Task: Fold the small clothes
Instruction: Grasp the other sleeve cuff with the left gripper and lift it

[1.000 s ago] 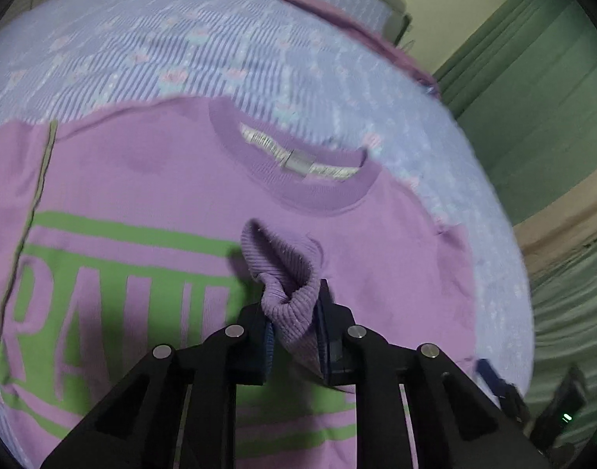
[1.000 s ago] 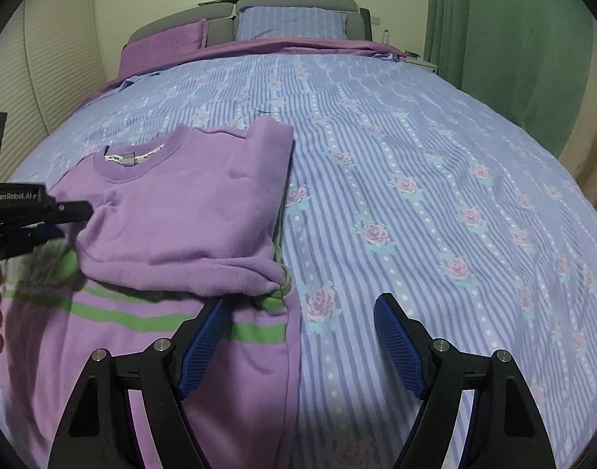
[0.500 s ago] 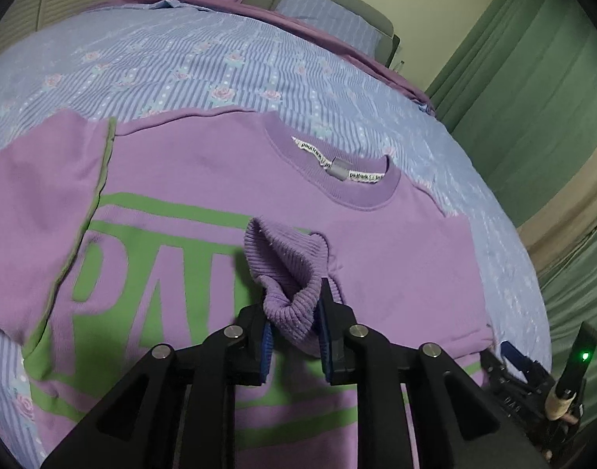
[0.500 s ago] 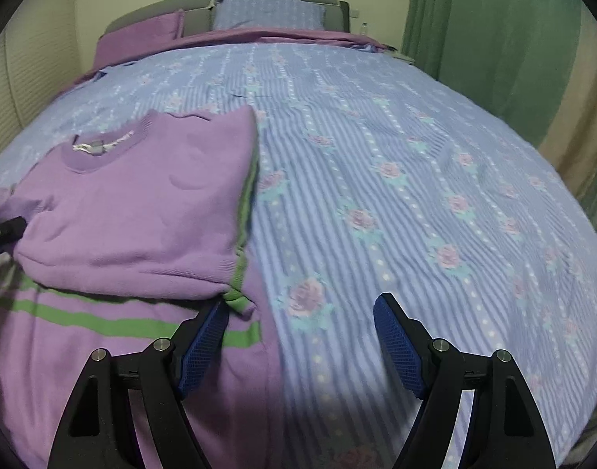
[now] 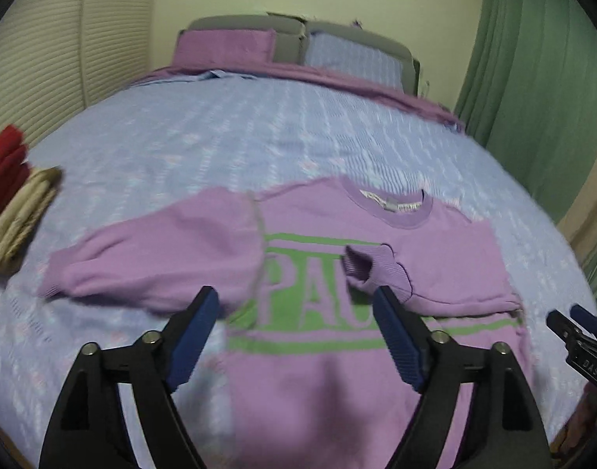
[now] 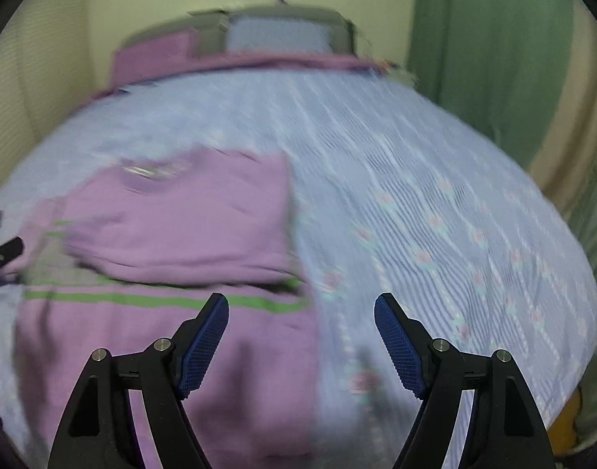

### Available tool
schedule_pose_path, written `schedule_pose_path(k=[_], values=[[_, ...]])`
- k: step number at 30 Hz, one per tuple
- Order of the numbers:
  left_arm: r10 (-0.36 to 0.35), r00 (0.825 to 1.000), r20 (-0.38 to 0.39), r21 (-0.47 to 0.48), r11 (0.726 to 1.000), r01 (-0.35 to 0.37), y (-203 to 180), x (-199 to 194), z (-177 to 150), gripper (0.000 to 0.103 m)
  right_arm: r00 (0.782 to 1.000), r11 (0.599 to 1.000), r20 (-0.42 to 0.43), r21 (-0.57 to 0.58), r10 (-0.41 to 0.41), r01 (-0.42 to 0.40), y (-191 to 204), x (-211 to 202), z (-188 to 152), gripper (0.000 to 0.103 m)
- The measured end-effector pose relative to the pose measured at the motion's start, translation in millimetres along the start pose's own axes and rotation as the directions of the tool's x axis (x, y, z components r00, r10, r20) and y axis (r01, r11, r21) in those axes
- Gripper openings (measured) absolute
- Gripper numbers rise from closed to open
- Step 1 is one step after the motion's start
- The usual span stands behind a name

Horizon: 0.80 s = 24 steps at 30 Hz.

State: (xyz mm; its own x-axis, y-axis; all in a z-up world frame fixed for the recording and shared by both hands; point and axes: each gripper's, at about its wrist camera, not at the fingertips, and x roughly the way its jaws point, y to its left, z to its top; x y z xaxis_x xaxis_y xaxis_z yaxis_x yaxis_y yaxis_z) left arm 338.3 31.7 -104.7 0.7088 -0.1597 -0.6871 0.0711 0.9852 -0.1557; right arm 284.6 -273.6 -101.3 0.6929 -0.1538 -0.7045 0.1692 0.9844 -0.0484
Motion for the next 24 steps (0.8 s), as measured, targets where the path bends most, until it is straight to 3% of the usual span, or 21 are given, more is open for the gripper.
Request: schedule_pose_path(k=[6,10,12,15,17,21,24], values=[[-0.030,0.999,0.035,-0.068,0.997,0.032,72.6,-48.1,-15.6,0.097,0.983,0.984,0.118,-0.124,0.140,-0.126,84.7,-39.3,11.2,0.078],[0.033,0.999,0.027,-0.136,0.990,-0.029,122.1,-51.6,-20.0,0.096,0.966,0.966,0.138,-0.171,0.218,-0.194,140.9,-39.8,13.7,0.085],[0.023,1.000,0.013,-0.182,0.983,-0.021,143.9,-48.3,-22.2,0.089,0.956,0.954,0.129,-0.183,0.264,-0.238,172.2,-33.7,15.4,0.085],[-0.002,1.000,0.000,-0.291,0.957,0.002,178.2,-35.3,-25.3,0.073,0.952,0.944,0.120,-0.216,0.281,-0.251,209.7,-24.9,13.9,0.085],[-0.037,0.999,0.000,-0.388,0.921,0.034,202.1,-22.0,-27.3,0.062,0.950,0.936,0.115,-0.237,0.292,-0.259,226.3,-20.9,13.5,0.085],[-0.094,0.996,0.000,-0.535,0.841,0.079,233.7,9.8,-30.1,0.056,0.949,0.929,0.101,-0.257,0.300,-0.266,252.6,-6.1,17.7,0.085],[-0.099,0.995,0.007,-0.587,0.805,0.084,244.4,28.1,-27.7,0.056,0.953,0.930,0.087,-0.262,0.290,-0.259,261.2,5.2,20.4,0.085]])
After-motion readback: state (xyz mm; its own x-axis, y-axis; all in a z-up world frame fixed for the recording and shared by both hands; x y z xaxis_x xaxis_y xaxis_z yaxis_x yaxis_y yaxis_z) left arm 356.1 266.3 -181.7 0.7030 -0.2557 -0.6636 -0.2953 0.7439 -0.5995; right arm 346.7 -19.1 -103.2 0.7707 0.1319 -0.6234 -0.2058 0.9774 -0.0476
